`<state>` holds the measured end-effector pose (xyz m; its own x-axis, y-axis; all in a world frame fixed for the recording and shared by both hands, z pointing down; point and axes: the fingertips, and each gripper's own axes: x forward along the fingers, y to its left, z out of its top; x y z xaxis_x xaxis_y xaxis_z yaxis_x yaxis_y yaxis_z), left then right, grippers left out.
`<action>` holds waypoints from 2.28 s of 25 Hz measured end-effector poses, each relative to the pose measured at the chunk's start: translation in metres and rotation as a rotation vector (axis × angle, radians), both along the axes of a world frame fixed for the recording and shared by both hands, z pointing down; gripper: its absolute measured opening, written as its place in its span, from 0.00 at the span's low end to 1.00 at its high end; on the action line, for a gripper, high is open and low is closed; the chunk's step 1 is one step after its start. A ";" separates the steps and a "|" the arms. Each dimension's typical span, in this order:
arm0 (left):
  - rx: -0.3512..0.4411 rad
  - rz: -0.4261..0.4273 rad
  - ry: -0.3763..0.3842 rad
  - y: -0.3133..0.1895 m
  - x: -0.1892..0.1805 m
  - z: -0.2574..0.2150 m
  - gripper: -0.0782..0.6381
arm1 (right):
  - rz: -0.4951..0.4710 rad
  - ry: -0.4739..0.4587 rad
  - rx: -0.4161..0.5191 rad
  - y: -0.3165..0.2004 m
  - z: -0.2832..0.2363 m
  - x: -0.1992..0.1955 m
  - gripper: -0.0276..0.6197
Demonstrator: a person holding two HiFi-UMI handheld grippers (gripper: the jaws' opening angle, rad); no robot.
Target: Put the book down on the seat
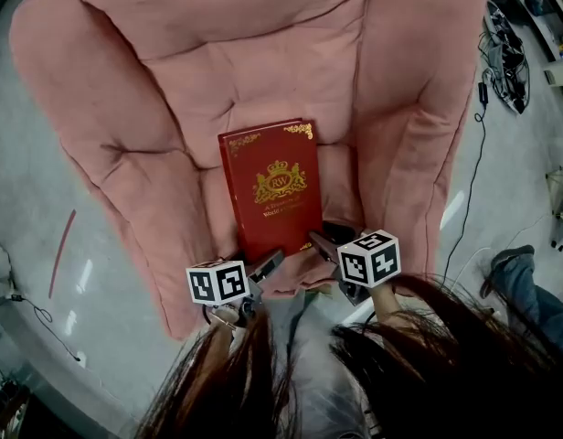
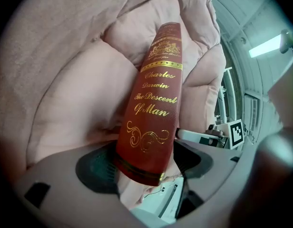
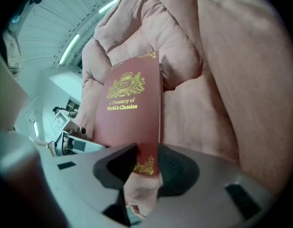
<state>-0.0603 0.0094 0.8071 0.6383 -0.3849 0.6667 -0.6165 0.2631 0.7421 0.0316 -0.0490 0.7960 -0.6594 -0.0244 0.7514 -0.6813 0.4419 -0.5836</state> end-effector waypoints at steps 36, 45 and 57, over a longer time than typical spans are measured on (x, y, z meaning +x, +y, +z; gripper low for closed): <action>-0.094 -0.086 -0.220 0.038 0.002 -0.002 0.61 | 0.074 -0.002 -0.101 0.070 -0.016 0.070 0.31; -0.068 -0.214 -0.194 0.061 0.010 -0.022 0.61 | 0.113 -0.024 -0.108 0.105 -0.042 0.100 0.30; -0.091 -0.340 -0.219 0.134 0.034 -0.062 0.56 | 0.155 -0.041 -0.073 0.153 -0.081 0.129 0.22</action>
<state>-0.0264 0.1436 0.7447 0.3239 -0.4829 0.8136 -0.6237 0.5376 0.5674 0.1605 0.1044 0.7149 -0.6823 -0.0741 0.7273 -0.7127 0.2891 -0.6391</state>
